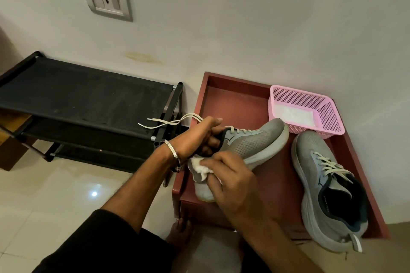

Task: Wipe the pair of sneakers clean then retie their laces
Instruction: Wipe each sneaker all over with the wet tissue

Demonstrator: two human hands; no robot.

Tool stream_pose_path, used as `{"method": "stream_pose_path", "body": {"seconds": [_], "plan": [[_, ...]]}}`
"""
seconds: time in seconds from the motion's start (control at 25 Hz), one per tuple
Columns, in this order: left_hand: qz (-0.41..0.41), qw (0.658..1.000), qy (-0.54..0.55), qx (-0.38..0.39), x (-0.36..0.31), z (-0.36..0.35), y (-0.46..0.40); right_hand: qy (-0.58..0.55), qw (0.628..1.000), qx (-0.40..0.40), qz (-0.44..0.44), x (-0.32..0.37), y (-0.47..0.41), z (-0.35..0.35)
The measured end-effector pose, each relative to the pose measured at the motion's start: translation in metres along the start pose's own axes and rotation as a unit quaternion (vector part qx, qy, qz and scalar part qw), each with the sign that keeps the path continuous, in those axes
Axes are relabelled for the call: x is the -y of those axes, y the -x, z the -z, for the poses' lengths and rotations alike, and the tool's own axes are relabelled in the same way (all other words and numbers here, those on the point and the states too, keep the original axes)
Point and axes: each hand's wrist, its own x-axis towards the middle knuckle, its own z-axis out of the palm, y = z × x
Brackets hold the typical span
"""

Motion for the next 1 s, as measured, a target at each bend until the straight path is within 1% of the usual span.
{"method": "stream_pose_path", "body": {"seconds": [0.04, 0.08, 0.16, 0.2, 0.24, 0.28, 0.36, 0.4, 0.44, 0.48, 0.56, 0.6, 0.64, 0.68, 0.76, 0.8, 0.84, 0.88, 1.0], "plan": [[-0.002, 1.000, 0.000, -0.001, -0.001, -0.001, 0.001, 0.007, 1.000, 0.005, 0.013, -0.005, -0.003, 0.002], [-0.003, 1.000, -0.004, -0.005, -0.002, -0.002, 0.002, 0.017, 1.000, -0.011, 0.000, -0.016, -0.009, 0.005], [-0.003, 1.000, -0.011, -0.013, -0.004, -0.003, 0.003, 0.029, 0.993, -0.072, -0.086, -0.039, -0.020, 0.018], [-0.002, 1.000, -0.011, -0.016, -0.003, -0.003, 0.003, 0.026, 0.989, -0.088, -0.119, -0.042, -0.022, 0.023], [-0.001, 1.000, -0.010, -0.018, -0.003, -0.004, 0.004, 0.023, 0.988, -0.091, -0.125, -0.039, -0.020, 0.022], [-0.002, 1.000, -0.010, -0.022, -0.003, -0.003, 0.003, 0.019, 0.991, -0.077, -0.107, -0.030, -0.015, 0.018], [-0.003, 1.000, -0.006, -0.025, -0.002, -0.004, 0.003, 0.010, 1.000, -0.012, -0.026, -0.002, 0.000, 0.003], [-0.005, 1.000, -0.004, -0.022, -0.003, -0.004, 0.004, 0.008, 1.000, 0.013, 0.010, 0.002, 0.003, 0.001], [-0.009, 1.000, -0.007, -0.017, -0.003, -0.004, 0.004, 0.010, 1.000, 0.020, 0.020, -0.004, -0.001, 0.003], [-0.012, 1.000, -0.015, -0.014, -0.004, -0.004, 0.005, 0.019, 1.000, 0.000, 0.003, -0.016, -0.007, 0.006], [-0.010, 1.000, -0.021, -0.016, -0.005, -0.004, 0.006, 0.030, 0.994, -0.065, -0.082, -0.038, -0.018, 0.017], [-0.006, 1.000, -0.019, -0.019, -0.005, -0.004, 0.006, 0.025, 0.991, -0.079, -0.106, -0.042, -0.018, 0.020], [-0.001, 1.000, -0.018, -0.022, -0.004, -0.004, 0.006, 0.019, 0.991, -0.080, -0.103, -0.037, -0.016, 0.019], [0.001, 1.000, -0.016, -0.024, -0.005, -0.004, 0.006, 0.015, 0.995, -0.065, -0.080, -0.028, -0.012, 0.015], [0.004, 1.000, -0.008, -0.024, -0.005, -0.004, 0.006, -0.001, 1.000, -0.002, -0.011, -0.004, 0.002, 0.003], [0.006, 1.000, -0.010, -0.026, -0.005, -0.004, 0.006, -0.003, 1.000, 0.020, 0.013, -0.003, 0.003, 0.004], [0.007, 0.999, -0.018, -0.032, -0.006, -0.004, 0.006, -0.002, 1.000, 0.022, 0.015, -0.009, -0.001, 0.007], [0.006, 0.999, -0.029, -0.039, -0.007, -0.004, 0.007, 0.007, 1.000, 0.001, -0.008, -0.021, -0.006, 0.012], [0.006, 0.997, -0.047, -0.054, -0.008, -0.006, 0.010, 0.023, 0.986, -0.082, -0.142, -0.049, -0.016, 0.026]]}}
